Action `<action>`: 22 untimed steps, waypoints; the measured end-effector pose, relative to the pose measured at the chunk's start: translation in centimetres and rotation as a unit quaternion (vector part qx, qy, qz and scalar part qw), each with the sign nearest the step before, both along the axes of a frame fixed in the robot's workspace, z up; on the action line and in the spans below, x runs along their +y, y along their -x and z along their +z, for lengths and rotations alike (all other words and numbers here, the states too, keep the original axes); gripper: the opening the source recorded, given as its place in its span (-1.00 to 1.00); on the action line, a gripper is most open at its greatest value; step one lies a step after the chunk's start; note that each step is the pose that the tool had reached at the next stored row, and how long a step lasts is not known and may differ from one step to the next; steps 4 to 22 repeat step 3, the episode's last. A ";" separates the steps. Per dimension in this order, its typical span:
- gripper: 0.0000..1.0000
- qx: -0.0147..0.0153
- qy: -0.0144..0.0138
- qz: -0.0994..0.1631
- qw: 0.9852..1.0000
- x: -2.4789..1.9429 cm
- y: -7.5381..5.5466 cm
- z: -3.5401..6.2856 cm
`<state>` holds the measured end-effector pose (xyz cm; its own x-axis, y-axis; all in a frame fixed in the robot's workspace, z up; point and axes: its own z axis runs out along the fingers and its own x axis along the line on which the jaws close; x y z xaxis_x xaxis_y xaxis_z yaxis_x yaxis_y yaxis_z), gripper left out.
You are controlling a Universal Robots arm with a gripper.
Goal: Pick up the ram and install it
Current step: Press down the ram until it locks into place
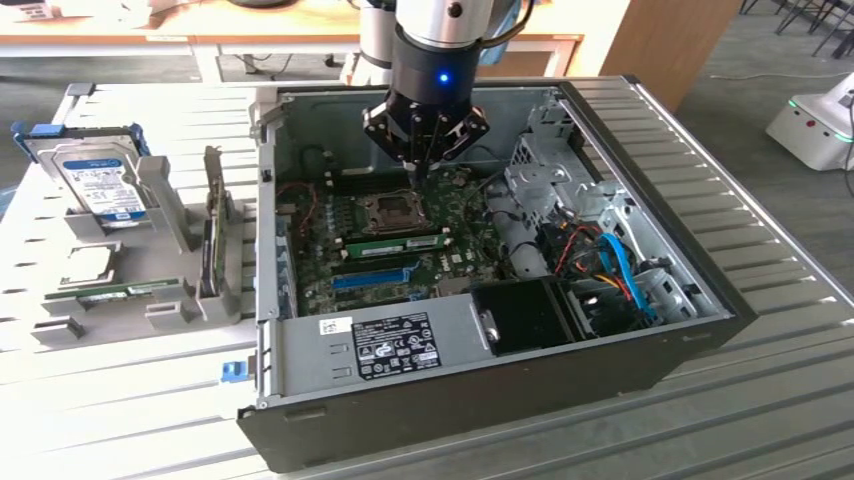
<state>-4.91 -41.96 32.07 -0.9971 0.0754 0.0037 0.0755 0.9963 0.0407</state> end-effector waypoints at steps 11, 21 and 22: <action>-0.79 0.000 0.000 0.000 1.000 0.00 0.0 0.00; -0.79 0.000 0.000 0.000 1.000 0.00 0.0 0.00; -0.79 0.000 0.000 0.000 1.000 0.00 0.0 0.00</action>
